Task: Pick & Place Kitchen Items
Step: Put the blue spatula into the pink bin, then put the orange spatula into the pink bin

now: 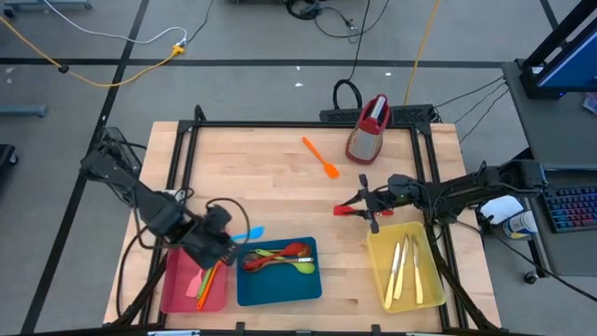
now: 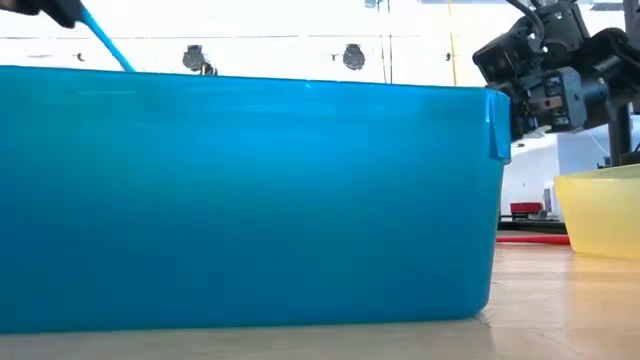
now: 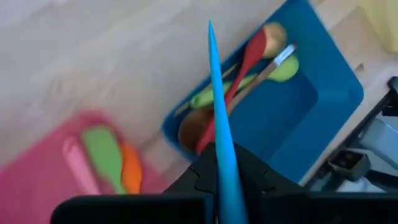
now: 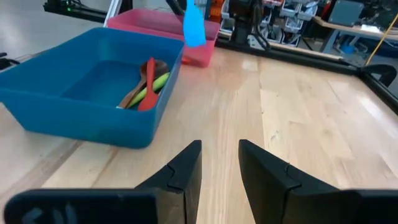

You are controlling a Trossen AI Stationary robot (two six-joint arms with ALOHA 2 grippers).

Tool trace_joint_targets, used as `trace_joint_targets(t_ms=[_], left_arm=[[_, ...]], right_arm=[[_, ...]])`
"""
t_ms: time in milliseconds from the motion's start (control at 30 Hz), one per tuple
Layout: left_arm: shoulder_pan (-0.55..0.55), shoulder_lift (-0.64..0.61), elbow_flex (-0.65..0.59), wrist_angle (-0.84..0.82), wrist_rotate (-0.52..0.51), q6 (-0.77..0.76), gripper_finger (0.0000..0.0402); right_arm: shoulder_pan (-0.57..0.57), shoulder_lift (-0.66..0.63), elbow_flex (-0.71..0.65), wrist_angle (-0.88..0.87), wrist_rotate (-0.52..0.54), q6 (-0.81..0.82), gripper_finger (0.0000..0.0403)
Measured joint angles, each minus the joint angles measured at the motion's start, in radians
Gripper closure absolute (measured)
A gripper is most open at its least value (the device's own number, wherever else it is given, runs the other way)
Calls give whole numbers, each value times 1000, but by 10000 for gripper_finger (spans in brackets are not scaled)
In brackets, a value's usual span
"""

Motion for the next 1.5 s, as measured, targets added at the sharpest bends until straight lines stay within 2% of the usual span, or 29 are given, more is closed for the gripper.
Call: trace_joint_targets(t_ms=[100, 167, 267, 367, 533, 767, 1067, 1167, 1367, 1500], left_arm=[[-23, -1, 69, -195, 111, -129, 382], [-43, -2, 106, -315, 224, -219, 382], [-80, -3, 111, -381, 390, -351, 382], [-126, 9, 101, -385, 458, -445, 382], [-201, 75, 81, -427, 401, -567, 379], [-271, 240, 20, -443, 397, -669, 372], [-308, 404, 19, -359, 498, -631, 362], [-308, 410, 18, -363, 497, -634, 340], [-305, 412, 18, -360, 493, -598, 266], [-287, 412, 20, -336, 447, -540, 227]], right_arm=[[0, 0, -4, 1, 2, -2, 300], [0, 0, -4, 2, 2, -2, 300], [0, 0, -4, 8, 2, -2, 300], [0, 0, -4, 8, 2, -2, 300], [0, 0, -4, 8, 3, -20, 300], [0, 0, -4, 7, 3, -18, 300], [0, 0, -4, 8, 3, -18, 300], [0, 0, -4, 23, 3, -18, 300], [0, 0, -4, 60, 2, -19, 300], [0, 0, -4, 71, 2, -20, 300]])
